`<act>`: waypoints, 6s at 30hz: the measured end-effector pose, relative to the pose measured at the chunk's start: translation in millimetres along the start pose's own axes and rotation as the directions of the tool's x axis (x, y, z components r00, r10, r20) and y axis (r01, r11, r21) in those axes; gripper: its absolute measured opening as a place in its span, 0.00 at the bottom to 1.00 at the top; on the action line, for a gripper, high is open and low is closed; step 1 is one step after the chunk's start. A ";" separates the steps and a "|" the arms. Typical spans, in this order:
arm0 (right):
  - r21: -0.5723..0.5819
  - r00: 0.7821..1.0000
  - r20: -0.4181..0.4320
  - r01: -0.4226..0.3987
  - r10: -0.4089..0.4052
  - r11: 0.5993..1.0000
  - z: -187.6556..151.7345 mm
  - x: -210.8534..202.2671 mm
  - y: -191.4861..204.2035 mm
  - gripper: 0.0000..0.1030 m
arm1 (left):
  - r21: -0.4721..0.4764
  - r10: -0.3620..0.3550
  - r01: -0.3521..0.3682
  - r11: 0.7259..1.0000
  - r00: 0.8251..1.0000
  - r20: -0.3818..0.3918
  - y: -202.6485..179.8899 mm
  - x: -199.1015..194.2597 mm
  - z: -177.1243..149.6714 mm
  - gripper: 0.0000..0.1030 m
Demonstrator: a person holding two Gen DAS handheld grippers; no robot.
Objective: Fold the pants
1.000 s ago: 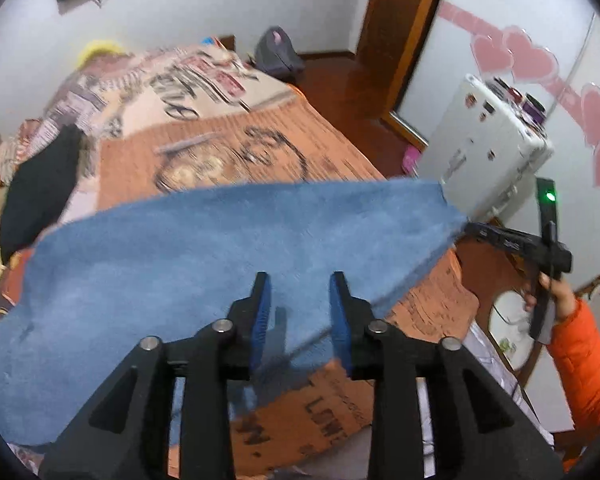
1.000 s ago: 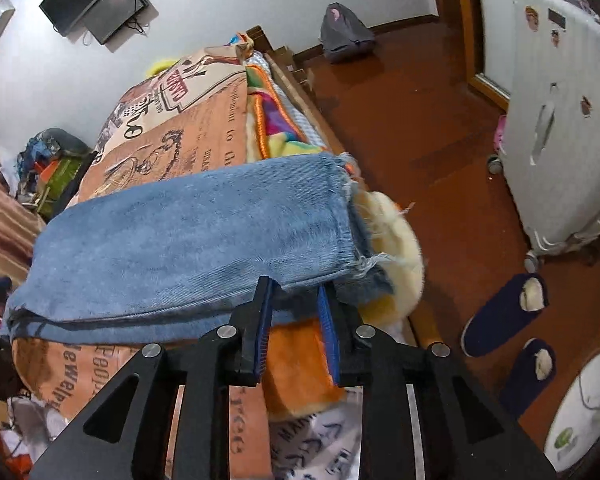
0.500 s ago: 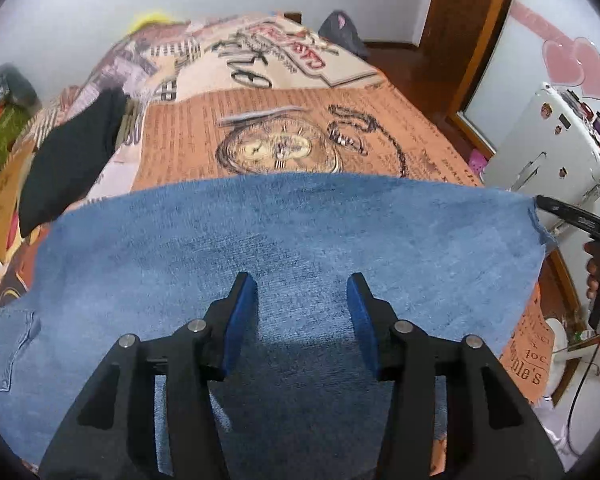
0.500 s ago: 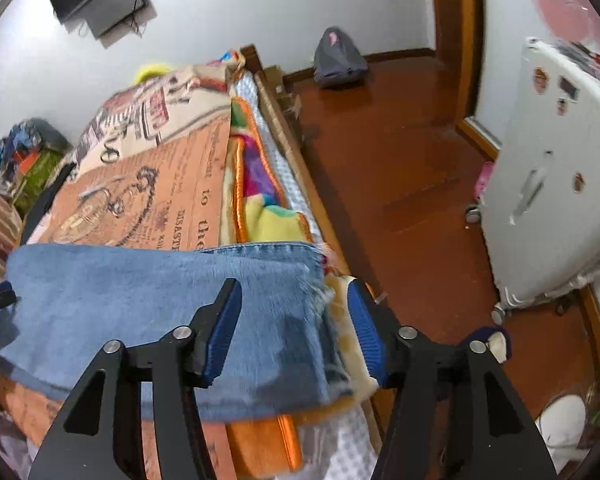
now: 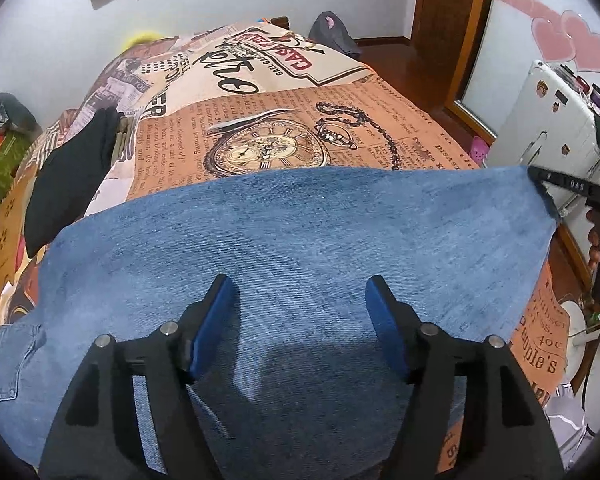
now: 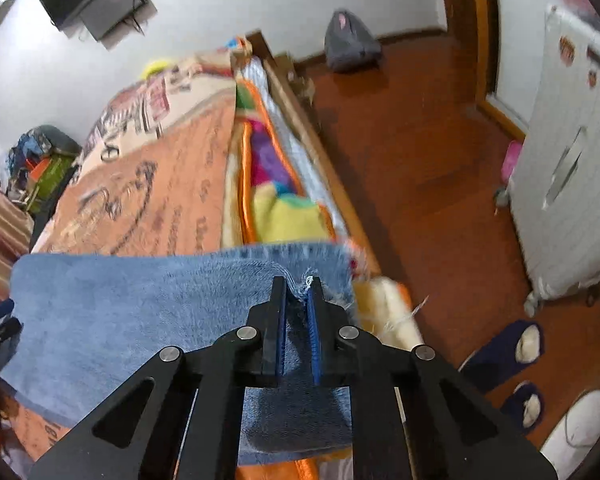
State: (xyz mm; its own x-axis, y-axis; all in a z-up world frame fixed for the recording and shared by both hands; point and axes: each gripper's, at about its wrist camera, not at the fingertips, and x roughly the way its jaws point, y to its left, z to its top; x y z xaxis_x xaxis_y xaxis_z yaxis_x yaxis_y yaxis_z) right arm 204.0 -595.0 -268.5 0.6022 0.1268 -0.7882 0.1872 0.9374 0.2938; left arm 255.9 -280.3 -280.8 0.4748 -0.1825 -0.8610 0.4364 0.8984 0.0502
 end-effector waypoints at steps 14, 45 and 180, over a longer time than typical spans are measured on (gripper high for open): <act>-0.094 0.996 0.001 0.094 -0.094 0.991 15.4 -3.1 31.8 0.06 | -0.061 -0.031 0.035 0.998 0.998 0.062 24.5 -34.3 0.2 0.66; -0.585 0.935 -0.117 -0.336 0.333 0.738 5.3 19.3 444.0 0.48 | -0.470 0.351 -0.298 0.831 0.936 0.027 484.8 -198.2 -162.6 0.69; -0.263 0.999 0.028 0.030 -0.023 0.964 -75.4 -75.2 192.8 0.54 | -0.250 0.042 0.001 0.968 0.985 0.168 216.3 -126.0 -57.1 0.41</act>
State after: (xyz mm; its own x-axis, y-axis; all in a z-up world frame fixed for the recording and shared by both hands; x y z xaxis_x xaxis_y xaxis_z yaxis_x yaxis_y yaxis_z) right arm 136.3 -399.4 -193.3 0.6196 0.0961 -0.7791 -0.0060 0.9930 0.1176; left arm 246.8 -40.2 -190.4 0.6145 -0.2090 -0.7607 0.2318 0.9695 -0.0791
